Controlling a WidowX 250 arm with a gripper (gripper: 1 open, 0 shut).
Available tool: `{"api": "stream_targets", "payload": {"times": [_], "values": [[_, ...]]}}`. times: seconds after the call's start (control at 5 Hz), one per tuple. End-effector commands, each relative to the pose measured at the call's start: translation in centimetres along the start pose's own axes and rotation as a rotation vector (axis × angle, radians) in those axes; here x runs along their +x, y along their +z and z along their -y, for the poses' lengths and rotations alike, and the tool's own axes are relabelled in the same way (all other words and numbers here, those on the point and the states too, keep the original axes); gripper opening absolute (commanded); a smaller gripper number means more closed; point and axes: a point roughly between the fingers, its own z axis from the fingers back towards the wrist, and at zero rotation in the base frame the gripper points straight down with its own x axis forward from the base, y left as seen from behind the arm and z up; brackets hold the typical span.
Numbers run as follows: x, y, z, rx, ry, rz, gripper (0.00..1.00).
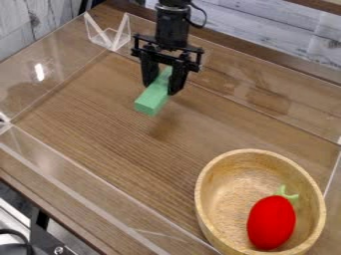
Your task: Put the green stick in the brown bowl
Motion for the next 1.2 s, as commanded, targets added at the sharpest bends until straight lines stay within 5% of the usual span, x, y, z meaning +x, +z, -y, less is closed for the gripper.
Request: {"api": "stream_targets", "payload": {"times": [0.0, 0.4, 0.8, 1.0], "values": [[-0.5, 2.8, 1.0, 0.005, 0.03, 0.072, 0.0], [0.6, 1.6, 2.1, -0.023, 0.142, 0.072, 0.0], [1.8, 2.1, 3.2, -0.048, 0.239, 0.069, 0.0], [2.1, 1.0, 3.8, -0.023, 0.151, 0.067, 0.0]]}}
